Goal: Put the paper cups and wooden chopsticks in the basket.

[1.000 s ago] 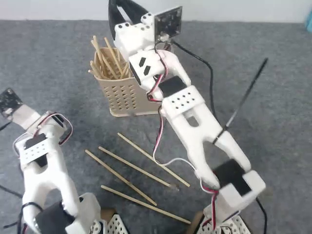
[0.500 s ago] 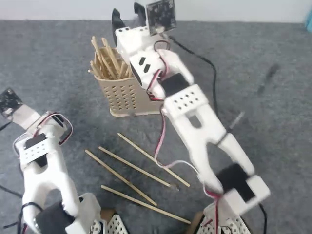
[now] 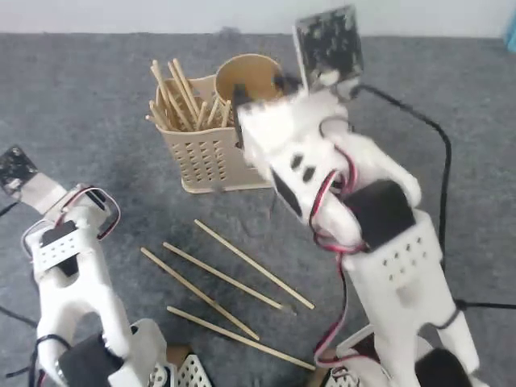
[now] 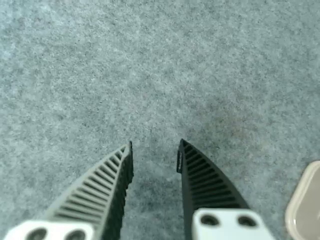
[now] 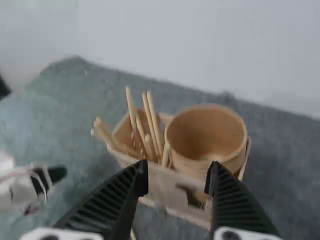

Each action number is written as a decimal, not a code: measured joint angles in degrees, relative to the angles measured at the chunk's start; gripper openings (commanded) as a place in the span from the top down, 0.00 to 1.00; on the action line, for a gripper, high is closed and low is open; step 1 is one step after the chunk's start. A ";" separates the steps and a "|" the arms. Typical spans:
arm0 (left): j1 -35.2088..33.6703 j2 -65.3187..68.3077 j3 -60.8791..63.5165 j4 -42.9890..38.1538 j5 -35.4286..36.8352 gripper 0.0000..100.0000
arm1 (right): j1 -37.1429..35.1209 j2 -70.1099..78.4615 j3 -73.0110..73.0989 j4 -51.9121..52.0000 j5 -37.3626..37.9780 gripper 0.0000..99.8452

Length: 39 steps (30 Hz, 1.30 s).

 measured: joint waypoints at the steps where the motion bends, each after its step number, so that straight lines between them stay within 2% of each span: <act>1: 0.00 0.00 0.00 0.00 0.00 0.86 | -0.53 -0.53 0.70 3.78 0.00 0.80; 5: 0.00 0.00 0.00 0.00 0.00 0.86 | -1.93 -1.58 8.53 10.20 0.00 0.80; 11: 0.00 0.00 0.00 0.00 0.00 0.86 | -10.29 -1.58 27.25 8.62 0.00 0.80; 15: 0.00 0.00 0.00 0.00 0.00 0.86 | -14.42 -1.58 42.20 -4.13 0.00 0.80; 22: 0.00 0.00 0.00 0.00 0.00 0.86 | -14.51 -1.58 62.68 -32.26 0.44 0.80; 26: 0.00 0.00 0.00 0.00 0.00 0.86 | -14.42 -1.58 65.58 -40.35 4.13 0.80; 31: 0.00 0.00 0.00 0.00 0.00 0.86 | -13.19 1.41 65.76 -45.89 5.01 0.80; 39: 0.00 0.00 0.00 0.00 0.00 0.86 | -13.19 22.68 57.14 -47.91 5.45 0.80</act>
